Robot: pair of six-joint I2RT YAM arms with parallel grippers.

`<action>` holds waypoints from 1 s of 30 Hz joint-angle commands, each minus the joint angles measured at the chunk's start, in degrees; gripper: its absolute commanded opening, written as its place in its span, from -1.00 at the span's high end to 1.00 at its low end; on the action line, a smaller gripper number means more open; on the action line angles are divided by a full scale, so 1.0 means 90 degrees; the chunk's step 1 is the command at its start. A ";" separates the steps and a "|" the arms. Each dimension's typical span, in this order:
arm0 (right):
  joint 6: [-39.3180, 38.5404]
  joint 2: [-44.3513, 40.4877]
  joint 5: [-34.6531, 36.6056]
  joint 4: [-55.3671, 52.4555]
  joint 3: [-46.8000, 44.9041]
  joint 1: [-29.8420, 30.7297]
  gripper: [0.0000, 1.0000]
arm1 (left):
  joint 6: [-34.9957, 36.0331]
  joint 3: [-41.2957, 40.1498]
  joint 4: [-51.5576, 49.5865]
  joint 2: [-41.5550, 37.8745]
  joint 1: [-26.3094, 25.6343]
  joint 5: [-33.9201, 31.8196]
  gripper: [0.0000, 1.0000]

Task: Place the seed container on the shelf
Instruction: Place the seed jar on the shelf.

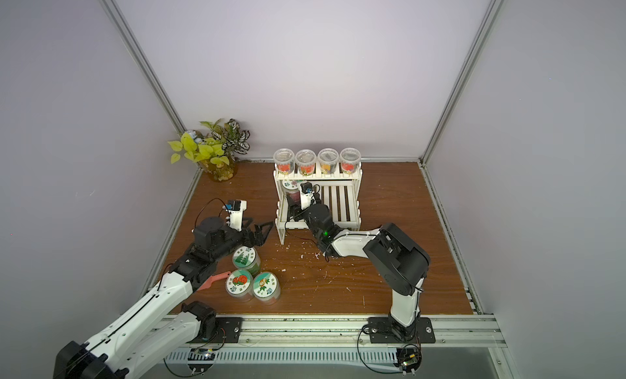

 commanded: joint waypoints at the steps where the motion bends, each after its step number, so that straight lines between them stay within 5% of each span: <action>1: 0.0128 0.0002 0.0015 -0.0076 0.0291 -0.0044 -0.53 | 0.0093 0.0240 0.0013 -0.0010 0.0055 -0.0037 -0.99; 30: 0.0216 0.0031 -0.0040 -0.0331 0.0398 -0.0101 -0.53 | 0.0056 0.0230 -0.0171 -0.0029 0.0054 -0.0218 -0.99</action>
